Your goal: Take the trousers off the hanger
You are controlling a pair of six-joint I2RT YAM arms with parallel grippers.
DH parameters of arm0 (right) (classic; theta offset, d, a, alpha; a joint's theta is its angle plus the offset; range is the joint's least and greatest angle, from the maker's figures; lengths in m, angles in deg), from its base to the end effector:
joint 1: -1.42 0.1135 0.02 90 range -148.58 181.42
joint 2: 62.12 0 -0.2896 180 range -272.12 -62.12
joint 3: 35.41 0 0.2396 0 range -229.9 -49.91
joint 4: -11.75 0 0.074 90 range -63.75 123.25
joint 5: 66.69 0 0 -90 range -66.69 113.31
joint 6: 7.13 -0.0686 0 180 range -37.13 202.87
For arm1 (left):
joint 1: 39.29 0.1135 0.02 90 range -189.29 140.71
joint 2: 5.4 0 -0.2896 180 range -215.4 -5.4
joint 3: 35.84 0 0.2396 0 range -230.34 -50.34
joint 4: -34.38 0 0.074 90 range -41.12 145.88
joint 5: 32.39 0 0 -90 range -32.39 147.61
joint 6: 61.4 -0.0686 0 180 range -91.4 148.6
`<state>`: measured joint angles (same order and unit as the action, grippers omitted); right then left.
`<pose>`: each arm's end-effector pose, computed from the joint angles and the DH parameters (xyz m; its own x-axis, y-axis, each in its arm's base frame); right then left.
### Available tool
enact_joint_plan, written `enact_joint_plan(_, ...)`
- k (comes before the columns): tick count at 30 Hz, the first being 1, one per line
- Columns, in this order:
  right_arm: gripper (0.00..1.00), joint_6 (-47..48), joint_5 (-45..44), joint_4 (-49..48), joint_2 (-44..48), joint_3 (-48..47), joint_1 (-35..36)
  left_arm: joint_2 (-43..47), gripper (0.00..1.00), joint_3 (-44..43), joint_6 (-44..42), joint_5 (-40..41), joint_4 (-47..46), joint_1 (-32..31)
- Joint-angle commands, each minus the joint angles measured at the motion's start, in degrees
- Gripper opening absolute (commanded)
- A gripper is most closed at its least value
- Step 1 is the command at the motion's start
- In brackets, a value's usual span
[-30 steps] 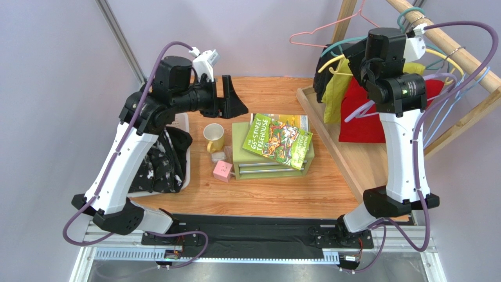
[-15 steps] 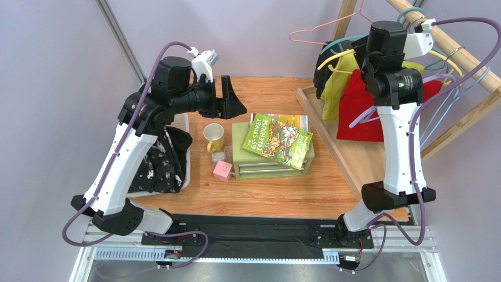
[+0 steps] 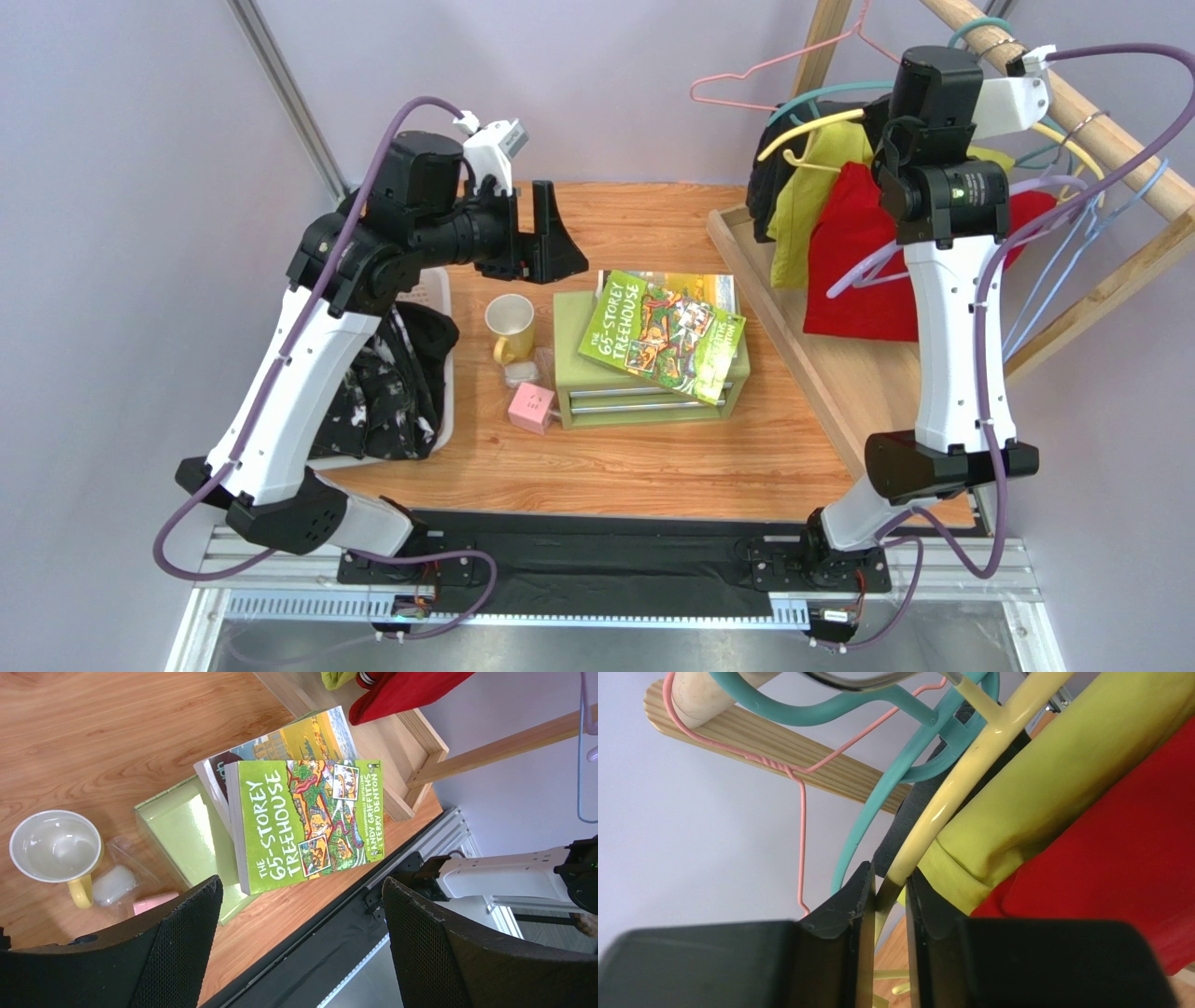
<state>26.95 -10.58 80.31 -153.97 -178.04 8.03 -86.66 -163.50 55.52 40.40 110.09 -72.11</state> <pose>0.3079 -0.0028 0.5486 0.1877 0.7139 -0.6746 0.4932 0.5254 0.6933 0.2099 -0.1595 0.5049 -0.6994 -0.0636 -0.7119 0.4687 0.7112 -0.5239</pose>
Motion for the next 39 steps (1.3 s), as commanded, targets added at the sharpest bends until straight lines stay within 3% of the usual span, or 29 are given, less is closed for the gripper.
enact_joint_plan(1,0.13,0.4,1.0,-5.1,0.7,0.6,-0.4,-0.7,0.89,-3.1,-1.8,0.4,0.6,-0.2)
enact_joint_plan(4,0.0,-0.3,2.6,-5.5,1.7,-0.1,-0.4,-0.7,0.89,-3.5,-2.0,0.6,0.8,-0.2)
enact_joint_plan(16,0.0,-7.0,9.6,-10.8,6.4,-1.0,-0.4,-1.1,0.89,-3.3,-2.2,-0.2,0.5,-0.2)
enact_joint_plan(26,0.0,-10.6,14.6,-20.7,13.3,10.9,-0.4,-0.9,0.89,-3.1,-2.7,-0.3,0.4,-0.2)
enact_joint_plan(33,0.0,-6.2,18.6,-29.1,18.4,20.2,-0.4,-1.3,0.89,-3.2,-2.8,-0.5,0.2,-0.2)
enact_joint_plan(39,0.0,-2.0,19.4,-31.5,16.4,16.3,-0.7,-2.0,0.89,-3.8,-2.7,-1.5,0.2,-0.1)
